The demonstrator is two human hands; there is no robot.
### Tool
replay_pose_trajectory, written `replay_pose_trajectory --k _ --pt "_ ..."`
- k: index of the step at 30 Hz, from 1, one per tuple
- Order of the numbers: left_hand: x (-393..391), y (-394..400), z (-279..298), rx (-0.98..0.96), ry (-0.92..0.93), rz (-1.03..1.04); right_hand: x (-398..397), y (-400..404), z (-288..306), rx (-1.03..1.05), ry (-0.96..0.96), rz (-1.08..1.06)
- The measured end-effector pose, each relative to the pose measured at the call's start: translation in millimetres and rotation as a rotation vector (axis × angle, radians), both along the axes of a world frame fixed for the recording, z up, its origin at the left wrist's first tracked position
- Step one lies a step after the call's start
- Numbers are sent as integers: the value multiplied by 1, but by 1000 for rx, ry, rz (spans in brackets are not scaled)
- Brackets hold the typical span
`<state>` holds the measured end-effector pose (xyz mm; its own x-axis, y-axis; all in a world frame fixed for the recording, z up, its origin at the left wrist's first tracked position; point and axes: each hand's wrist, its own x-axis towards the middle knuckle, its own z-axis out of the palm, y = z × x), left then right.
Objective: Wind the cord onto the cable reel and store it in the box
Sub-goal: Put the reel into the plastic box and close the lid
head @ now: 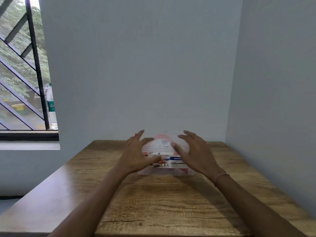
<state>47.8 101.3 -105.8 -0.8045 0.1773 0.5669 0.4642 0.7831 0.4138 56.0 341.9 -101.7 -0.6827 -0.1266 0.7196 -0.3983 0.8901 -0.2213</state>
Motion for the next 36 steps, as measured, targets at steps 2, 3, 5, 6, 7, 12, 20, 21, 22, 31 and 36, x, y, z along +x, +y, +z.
replay_pose_trajectory --k 2,3,5,6,7,12,20,21,22,31,36 --pt "-1 -2 -3 -126 3 -10 5 -5 -3 282 45 -14" --pt "-2 -2 -5 -160 19 -6 6 -6 -4 393 45 -32" --pt "-6 -1 -6 -199 52 -4 2 -3 -6 474 0 -72" --pt "-7 2 -6 -222 73 -7 0 -1 -7 467 -16 -90" --pt "-9 6 -5 -255 100 -6 -3 3 -7 457 -23 -107" --pt "-21 47 2 -384 179 21 -16 32 -4 438 -76 -183" --pt "-65 136 2 -397 181 -12 -44 104 -2 364 -128 -314" --pt "-71 146 2 -395 182 -13 -49 113 -1 356 -137 -328" --pt "-77 156 2 -393 184 -15 -54 122 -1 352 -144 -338" --pt "-123 219 1 -382 186 -33 -96 183 3 340 -165 -328" --pt "-142 237 1 -376 193 -43 -115 203 4 346 -165 -325"
